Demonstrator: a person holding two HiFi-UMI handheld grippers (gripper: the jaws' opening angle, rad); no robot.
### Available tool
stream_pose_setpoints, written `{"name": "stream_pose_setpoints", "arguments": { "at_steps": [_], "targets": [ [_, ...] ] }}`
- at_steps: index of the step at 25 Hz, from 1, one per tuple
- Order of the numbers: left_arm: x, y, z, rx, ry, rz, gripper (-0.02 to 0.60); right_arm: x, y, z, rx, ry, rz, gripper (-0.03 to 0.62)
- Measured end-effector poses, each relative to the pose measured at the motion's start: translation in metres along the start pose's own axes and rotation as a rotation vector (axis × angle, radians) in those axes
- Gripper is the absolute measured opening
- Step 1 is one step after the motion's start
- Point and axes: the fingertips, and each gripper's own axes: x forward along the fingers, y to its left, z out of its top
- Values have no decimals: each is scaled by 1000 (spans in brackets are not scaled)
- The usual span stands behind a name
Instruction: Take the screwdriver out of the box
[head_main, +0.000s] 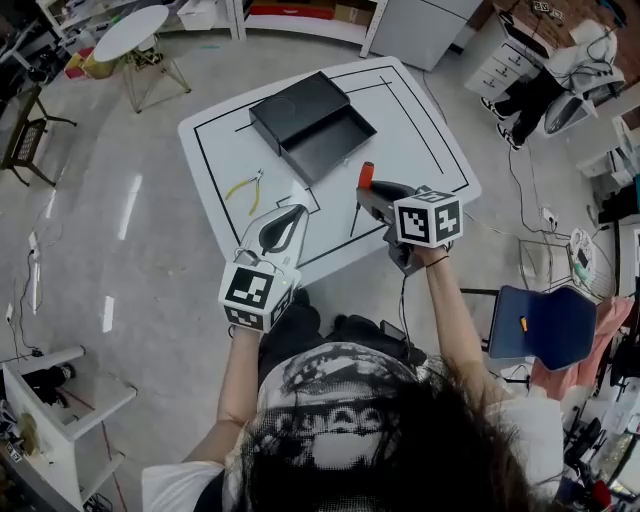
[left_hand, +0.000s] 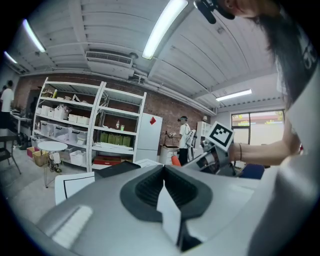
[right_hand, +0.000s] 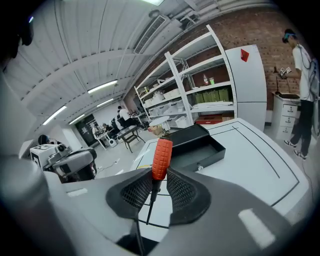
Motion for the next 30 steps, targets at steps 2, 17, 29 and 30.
{"name": "stream_pose_setpoints", "arguments": {
  "at_steps": [2, 17, 29, 30],
  "targets": [
    [1, -13, -1, -3, 0, 20, 0, -13, 0, -11, -21, 3, 5, 98],
    [-20, -119, -13, -24, 5, 222, 0, -113, -1, -76, -109, -21, 161, 98],
    [-55, -205, -42, -40, 11, 346, 0, -174, 17, -138, -203, -9, 271, 98],
    [-58, -210, -43, -40, 11, 355, 0, -178, 19, -142, -213, -6, 281, 98]
  ]
}}
